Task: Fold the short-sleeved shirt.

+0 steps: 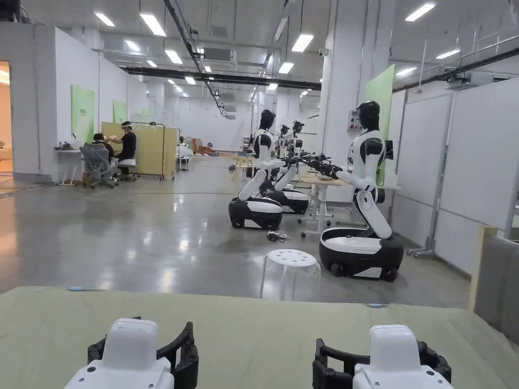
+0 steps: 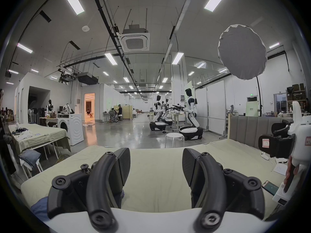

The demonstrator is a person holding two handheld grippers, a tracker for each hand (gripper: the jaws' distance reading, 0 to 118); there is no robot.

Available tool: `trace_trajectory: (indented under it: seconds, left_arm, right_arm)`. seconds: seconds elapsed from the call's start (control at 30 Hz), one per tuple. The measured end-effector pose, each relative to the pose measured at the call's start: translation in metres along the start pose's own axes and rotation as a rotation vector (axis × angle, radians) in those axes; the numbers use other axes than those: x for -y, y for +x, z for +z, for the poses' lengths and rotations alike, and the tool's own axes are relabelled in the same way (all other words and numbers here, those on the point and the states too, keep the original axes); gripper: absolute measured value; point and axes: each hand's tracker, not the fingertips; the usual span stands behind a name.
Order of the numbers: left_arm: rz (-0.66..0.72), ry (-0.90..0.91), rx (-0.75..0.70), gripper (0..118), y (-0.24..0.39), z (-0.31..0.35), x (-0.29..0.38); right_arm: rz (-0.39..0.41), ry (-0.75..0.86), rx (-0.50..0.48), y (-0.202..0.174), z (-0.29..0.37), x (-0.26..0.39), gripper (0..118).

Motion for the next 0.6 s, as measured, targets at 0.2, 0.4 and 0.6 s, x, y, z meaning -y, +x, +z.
trace_trajectory:
  seconds: [0.2,0.4,0.6]
  left_arm:
    - [0.007,-0.013,0.034,46,0.001,-0.001,0.001]
    - [-0.004,0.029,0.019,5,0.01,0.003,-0.004]
    - [-0.001,0.028,0.019,5,0.008,0.002,-0.004]
  right_arm:
    - [0.023,-0.004,0.009,-0.001,0.001,-0.001,71]
    - [0.033,-0.005,0.03,0.001,0.003,-0.001,6]
    - [0.031,-0.005,0.045,0.004,0.003,0.0,6]
